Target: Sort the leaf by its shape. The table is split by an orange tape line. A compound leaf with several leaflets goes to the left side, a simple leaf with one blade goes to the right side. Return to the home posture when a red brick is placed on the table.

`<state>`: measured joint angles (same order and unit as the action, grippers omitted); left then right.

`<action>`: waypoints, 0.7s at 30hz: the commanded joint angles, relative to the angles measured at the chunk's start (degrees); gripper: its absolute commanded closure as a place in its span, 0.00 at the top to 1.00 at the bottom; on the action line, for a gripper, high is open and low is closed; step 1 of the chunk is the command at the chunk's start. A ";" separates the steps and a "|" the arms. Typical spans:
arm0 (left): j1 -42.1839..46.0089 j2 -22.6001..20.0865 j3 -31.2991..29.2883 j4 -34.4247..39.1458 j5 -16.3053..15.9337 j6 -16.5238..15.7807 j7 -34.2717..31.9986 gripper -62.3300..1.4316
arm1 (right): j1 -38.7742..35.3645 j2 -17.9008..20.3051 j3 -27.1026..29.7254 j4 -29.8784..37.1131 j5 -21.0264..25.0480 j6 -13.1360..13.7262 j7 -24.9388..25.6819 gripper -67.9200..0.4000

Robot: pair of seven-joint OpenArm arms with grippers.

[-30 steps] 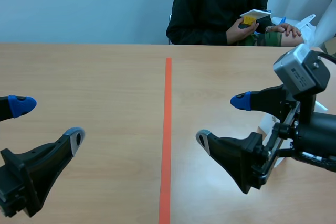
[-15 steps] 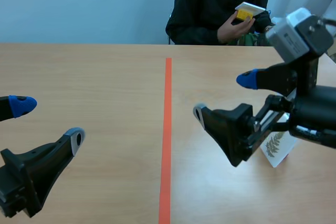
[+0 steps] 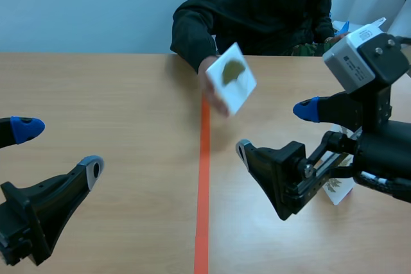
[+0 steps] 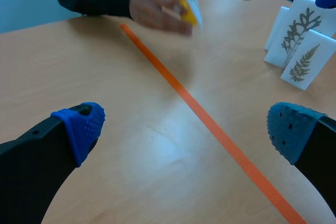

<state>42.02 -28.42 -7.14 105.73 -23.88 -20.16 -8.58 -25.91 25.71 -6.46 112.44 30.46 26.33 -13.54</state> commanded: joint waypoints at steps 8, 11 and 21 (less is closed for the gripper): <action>-0.31 0.13 0.26 0.76 -0.37 -0.11 -0.83 1.00 | 0.66 0.31 0.76 -0.04 -0.72 0.00 1.20 1.00; -0.31 0.13 0.26 0.76 -0.37 -0.11 -0.81 1.00 | 0.66 0.31 0.76 -0.04 -0.72 0.00 1.18 1.00; -0.31 0.11 0.26 0.76 -0.37 -0.11 -0.81 1.00 | 0.66 0.31 0.76 -0.04 -0.72 -0.02 1.16 1.00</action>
<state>42.02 -28.42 -7.14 105.73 -23.88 -20.16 -8.58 -25.91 25.71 -6.46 112.33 29.36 26.33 -13.39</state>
